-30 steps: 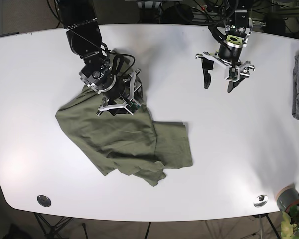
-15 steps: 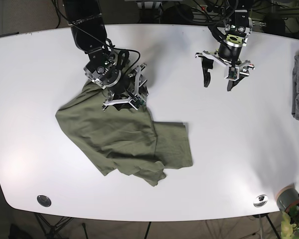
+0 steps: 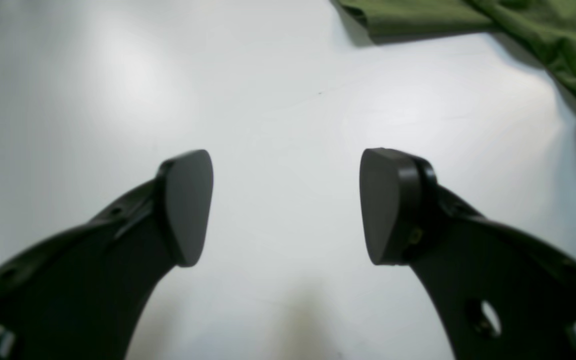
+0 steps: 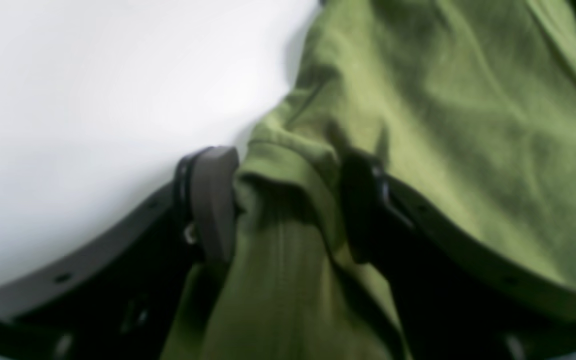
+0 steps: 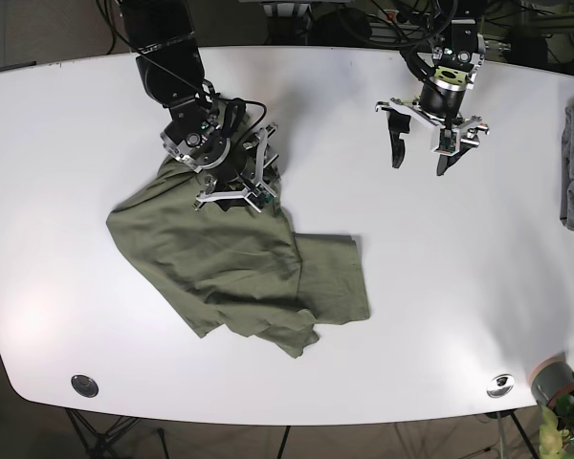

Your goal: Fold the T-shirt properly

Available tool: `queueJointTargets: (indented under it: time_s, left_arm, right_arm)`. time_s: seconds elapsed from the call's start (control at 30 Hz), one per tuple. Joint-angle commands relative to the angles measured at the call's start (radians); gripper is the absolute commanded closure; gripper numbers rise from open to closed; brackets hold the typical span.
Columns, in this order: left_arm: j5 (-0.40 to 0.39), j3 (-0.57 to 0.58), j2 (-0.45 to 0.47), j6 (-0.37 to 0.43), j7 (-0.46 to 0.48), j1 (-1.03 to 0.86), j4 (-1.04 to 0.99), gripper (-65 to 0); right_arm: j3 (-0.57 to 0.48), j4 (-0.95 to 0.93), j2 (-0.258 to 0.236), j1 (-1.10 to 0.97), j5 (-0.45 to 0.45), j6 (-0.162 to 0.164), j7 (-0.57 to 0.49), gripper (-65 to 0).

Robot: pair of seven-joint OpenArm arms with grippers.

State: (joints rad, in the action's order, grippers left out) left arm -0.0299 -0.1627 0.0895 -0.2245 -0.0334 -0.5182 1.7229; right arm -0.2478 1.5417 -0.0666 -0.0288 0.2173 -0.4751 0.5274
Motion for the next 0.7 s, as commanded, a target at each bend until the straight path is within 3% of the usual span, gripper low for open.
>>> queueJointTargets:
  time_s: [0.0,0.2,0.67]
  left_arm:
    - [-0.009,-0.002,0.003,-0.002,0.028,-0.001,0.015,-42.6]
    - [-0.009,-0.002,0.003,-0.002,0.028,-0.001,0.015,-42.6]
    - [-0.009,-0.002,0.003,-0.002,0.028,0.011,0.013,-42.6]
  right_arm:
    - [-0.002,0.019,0.003,0.017,-0.006,0.0,-0.02,-27.1]
    - [0.0,0.018,0.003,0.022,-0.006,0.0,-0.02,-1.9]
    - [0.003,0.233,-0.005,0.033,0.001,0.0,0.029,-2.2]
